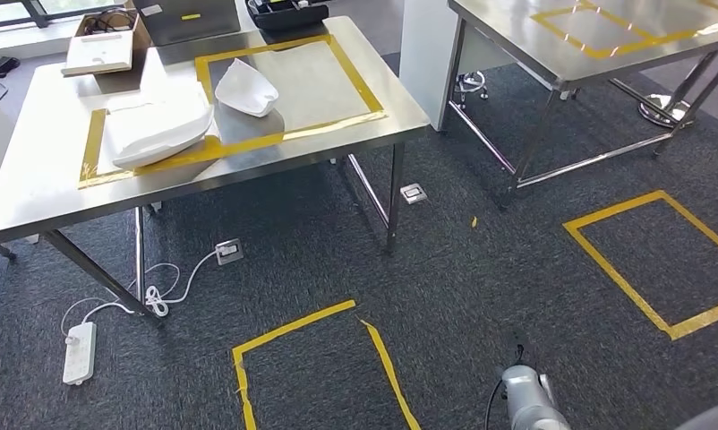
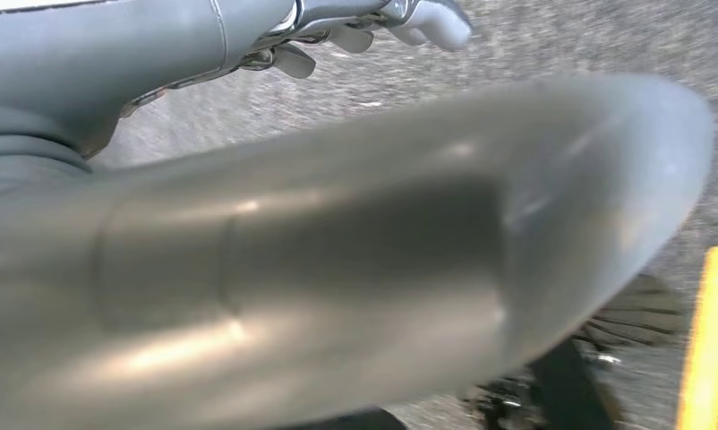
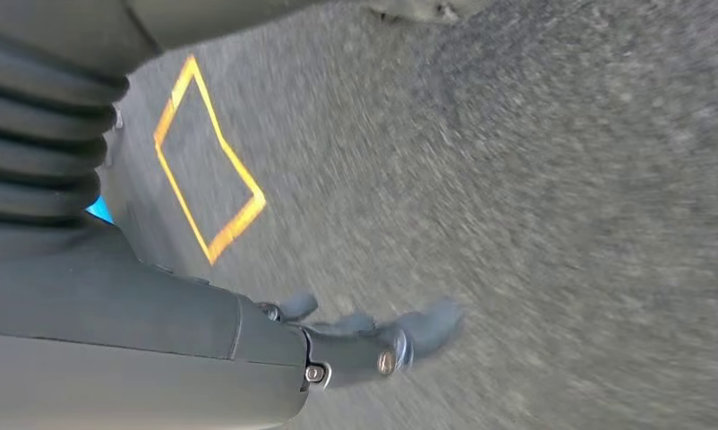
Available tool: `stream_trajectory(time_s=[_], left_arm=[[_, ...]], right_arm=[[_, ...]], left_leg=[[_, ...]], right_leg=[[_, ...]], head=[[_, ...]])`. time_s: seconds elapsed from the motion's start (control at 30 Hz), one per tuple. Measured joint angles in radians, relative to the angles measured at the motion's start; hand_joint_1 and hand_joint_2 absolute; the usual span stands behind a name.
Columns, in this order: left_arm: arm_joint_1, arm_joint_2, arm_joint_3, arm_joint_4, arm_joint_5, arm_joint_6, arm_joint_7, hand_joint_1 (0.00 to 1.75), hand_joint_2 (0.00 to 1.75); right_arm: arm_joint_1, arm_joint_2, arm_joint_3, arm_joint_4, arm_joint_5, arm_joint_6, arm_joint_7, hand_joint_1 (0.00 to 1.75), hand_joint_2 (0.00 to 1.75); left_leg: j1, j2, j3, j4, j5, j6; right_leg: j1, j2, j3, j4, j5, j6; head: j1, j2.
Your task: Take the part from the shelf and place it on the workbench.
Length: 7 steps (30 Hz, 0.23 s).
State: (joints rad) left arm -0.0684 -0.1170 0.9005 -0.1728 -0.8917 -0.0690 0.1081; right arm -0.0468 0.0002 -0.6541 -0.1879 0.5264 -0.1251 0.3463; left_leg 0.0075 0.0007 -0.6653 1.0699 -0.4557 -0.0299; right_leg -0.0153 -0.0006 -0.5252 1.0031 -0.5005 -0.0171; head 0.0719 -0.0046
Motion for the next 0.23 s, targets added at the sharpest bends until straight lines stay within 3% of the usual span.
stream_trajectory(time_s=[0.07, 0.1, 0.13, 0.17, 0.23], left_arm=[[-0.003, 0.004, -0.002, 0.000, -0.023, 0.002, -0.003, 0.00, 0.00], [-0.007, 0.006, -0.006, 0.000, -0.038, 0.002, -0.010, 0.00, 0.00], [-0.014, 0.008, -0.013, 0.000, -0.054, 0.003, -0.015, 0.00, 0.00], [-0.024, 0.008, -0.020, 0.000, -0.068, 0.003, -0.016, 0.00, 0.00], [-0.041, 0.008, -0.032, 0.000, -0.084, 0.002, -0.009, 0.00, 0.00]], right_arm=[[0.001, 0.030, -0.022, 0.003, 0.013, 0.005, -0.068, 0.00, 1.75], [0.000, 0.041, -0.026, 0.004, 0.028, 0.023, -0.118, 0.00, 1.75], [-0.005, 0.053, -0.027, 0.006, 0.049, 0.044, -0.161, 0.00, 1.75], [-0.012, 0.064, -0.025, 0.007, 0.071, 0.063, -0.192, 0.00, 1.75], [-0.025, 0.080, -0.018, 0.009, 0.100, 0.080, -0.208, 0.00, 1.75]], left_leg=[[0.001, 0.000, -0.029, 0.115, -0.098, -0.005], [0.001, 0.000, -0.039, 0.174, -0.129, -0.007], [0.001, 0.000, -0.037, 0.213, -0.139, -0.007], [0.001, 0.000, -0.021, 0.221, -0.127, -0.006], [0.001, 0.000, 0.033, 0.178, -0.088, -0.001]], right_leg=[[0.002, 0.000, -0.025, 0.001, 0.021, -0.009], [0.004, 0.000, -0.040, 0.001, 0.032, -0.010], [0.005, 0.000, -0.055, 0.002, 0.044, -0.010], [0.007, 0.000, -0.071, 0.003, 0.056, -0.010], [0.009, -0.001, -0.093, 0.004, 0.074, -0.007]], head=[[-0.002, 0.000], [-0.003, 0.000], [-0.003, 0.000], [-0.003, 0.000], [-0.003, 0.000]])
